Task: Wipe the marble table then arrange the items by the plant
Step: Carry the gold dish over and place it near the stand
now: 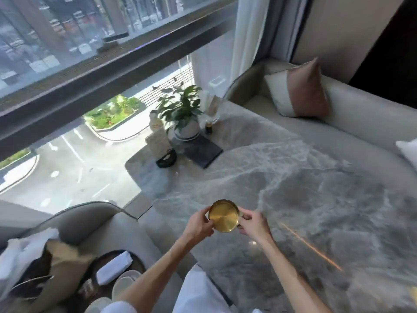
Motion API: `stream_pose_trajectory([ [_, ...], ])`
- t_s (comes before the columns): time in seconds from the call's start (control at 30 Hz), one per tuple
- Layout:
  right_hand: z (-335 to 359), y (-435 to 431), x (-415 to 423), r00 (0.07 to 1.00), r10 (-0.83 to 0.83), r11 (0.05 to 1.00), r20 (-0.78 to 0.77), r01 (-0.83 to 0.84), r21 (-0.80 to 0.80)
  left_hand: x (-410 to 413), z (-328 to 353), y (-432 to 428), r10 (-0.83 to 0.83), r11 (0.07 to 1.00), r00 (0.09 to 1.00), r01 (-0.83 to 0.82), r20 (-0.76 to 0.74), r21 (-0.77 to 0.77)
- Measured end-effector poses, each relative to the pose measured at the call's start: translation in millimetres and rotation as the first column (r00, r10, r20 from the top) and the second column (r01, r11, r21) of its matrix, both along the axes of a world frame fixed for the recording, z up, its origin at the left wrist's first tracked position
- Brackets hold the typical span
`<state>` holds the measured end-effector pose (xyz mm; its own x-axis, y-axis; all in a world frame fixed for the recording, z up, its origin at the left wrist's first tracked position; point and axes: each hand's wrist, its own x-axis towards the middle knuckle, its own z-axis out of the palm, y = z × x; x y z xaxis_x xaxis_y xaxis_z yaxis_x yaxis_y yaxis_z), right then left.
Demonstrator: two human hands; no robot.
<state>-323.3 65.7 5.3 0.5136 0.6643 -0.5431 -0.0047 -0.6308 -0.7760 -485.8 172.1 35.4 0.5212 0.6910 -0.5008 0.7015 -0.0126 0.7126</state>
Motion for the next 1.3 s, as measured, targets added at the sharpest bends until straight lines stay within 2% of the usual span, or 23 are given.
stream_pose_trajectory([
  [0.17,10,58,-24,0.992,0.112,0.994,0.052,-0.111,-0.008,-32,-8,50,0.056,0.998,0.998,-0.055,0.034,-0.021],
  [0.43,-17,204,-71,0.988,0.131,0.984,0.08,-0.12,-0.132,-74,-60,178,0.158,0.984,0.987,-0.155,0.031,-0.087],
  [0.67,-57,338,-141,0.992,0.124,0.969,0.027,-0.116,-0.218,-145,-103,299,0.234,0.969,0.97,-0.238,-0.073,-0.062],
  [0.87,-87,414,-180,0.998,-0.058,0.967,-0.037,0.047,-0.251,-170,-118,381,0.175,0.984,0.978,-0.175,-0.11,0.012],
  [1.07,-104,447,-194,0.957,-0.272,0.931,-0.098,0.236,-0.277,-166,-138,422,0.095,0.995,0.992,-0.092,-0.08,0.044],
  [1.3,-114,457,-198,0.931,-0.336,0.92,-0.141,0.292,-0.262,-168,-148,434,0.075,0.997,0.994,-0.074,-0.085,0.014],
])
